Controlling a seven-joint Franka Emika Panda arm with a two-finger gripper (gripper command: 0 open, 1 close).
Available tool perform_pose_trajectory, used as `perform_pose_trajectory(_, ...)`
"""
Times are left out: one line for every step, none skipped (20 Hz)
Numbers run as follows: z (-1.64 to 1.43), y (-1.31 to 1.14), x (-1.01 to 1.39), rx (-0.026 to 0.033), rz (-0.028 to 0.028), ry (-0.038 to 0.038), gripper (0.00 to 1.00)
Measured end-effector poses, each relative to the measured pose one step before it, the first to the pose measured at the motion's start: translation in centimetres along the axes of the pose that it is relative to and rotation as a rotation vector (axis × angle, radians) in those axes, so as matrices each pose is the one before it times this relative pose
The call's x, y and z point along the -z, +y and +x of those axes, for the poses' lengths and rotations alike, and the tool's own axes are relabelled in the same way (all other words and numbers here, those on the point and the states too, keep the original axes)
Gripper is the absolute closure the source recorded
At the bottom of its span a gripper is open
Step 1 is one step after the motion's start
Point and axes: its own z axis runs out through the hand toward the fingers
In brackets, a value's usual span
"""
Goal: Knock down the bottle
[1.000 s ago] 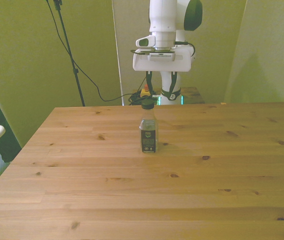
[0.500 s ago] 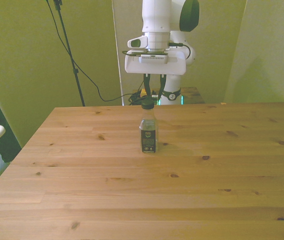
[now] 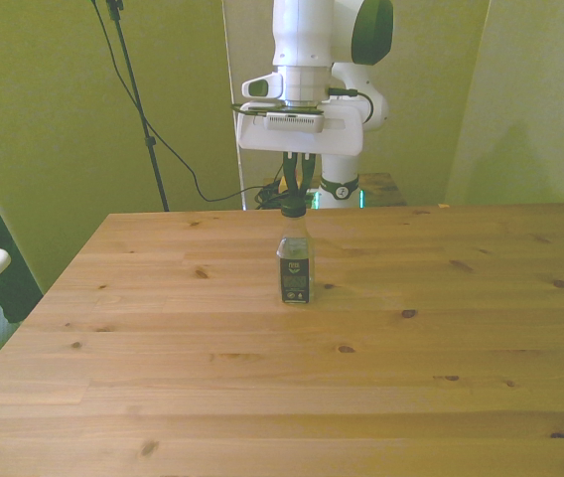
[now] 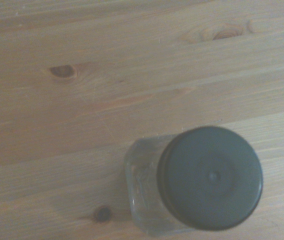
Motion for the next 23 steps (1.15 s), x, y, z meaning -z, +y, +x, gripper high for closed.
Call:
perform_pose_trajectory(0.274,-0.320,0.069,-0.00342,-0.00036,0.00095,1.00)
perform_pose_trajectory(0.257,-0.330,0.003,-0.00412,-0.00174,-0.00022,1.00)
perform_pose_trajectory(0.328,-0.444,-0.039,-0.00622,-0.00144,0.00038,1.00)
perform_pose_trajectory(0.331,-0.442,-0.016,-0.00654,-0.00068,0.00225,1.00)
perform_pose_trajectory(0.390,-0.499,-0.042,-0.00560,-0.00146,0.00256,1.00)
perform_pose_trajectory(0.433,-0.521,-0.016,-0.00580,-0.00142,0.00179,1.00)
perform_pose_trajectory(0.468,-0.510,-0.016,-0.00436,-0.00295,-0.00046,1.00)
perform_pose_trajectory(0.557,-0.594,0.072,-0.00462,-0.00105,0.00148,1.00)
perform_pose_trajectory(0.533,-0.640,0.091,-0.00563,-0.00236,0.00073,1.00)
perform_pose_trajectory(0.570,-0.713,0.076,-0.00646,-0.00025,0.00322,1.00)
perform_pose_trajectory(0.487,-0.718,-0.050,-0.00417,-0.00374,-0.00016,1.00)
perform_pose_trajectory(0.470,-0.753,-0.126,-0.00252,-0.00178,0.00128,1.00)
perform_pose_trajectory(0.427,-0.740,-0.245,-0.00170,-0.00346,0.00020,1.00)
perform_pose_trajectory(0.345,-0.768,-0.356,-0.00098,-0.00239,0.00088,1.00)
perform_pose_trajectory(0.261,-0.758,-0.446,-0.00039,-0.00198,0.00091,1.00)
perform_pose_trajectory(0.190,-0.740,-0.514,-0.00111,-0.00289,0.00122,1.00)
perform_pose_trajectory(0.085,-0.697,-0.488,-0.00294,-0.00392,0.00246,1.00)
perform_pose_trajectory(-0.016,-0.694,-0.447,-0.00276,-0.00244,0.00214,1.00)
perform_pose_trajectory(-0.091,-0.667,-0.321,-0.00150,-0.00023,0.00198,1.00)
perform_pose_trajectory(-0.143,-0.574,-0.252,-0.00146,0.00161,0.00235,1.00)
perform_pose_trajectory(-0.140,-0.487,-0.140,-0.00409,0.00131,0.00345,1.00)
perform_pose_trajectory(-0.126,-0.399,-0.057,-0.00403,0.00321,0.00573,1.00)
perform_pose_trajectory(-0.066,-0.310,-0.023,-0.00456,0.00461,0.00986,1.00)
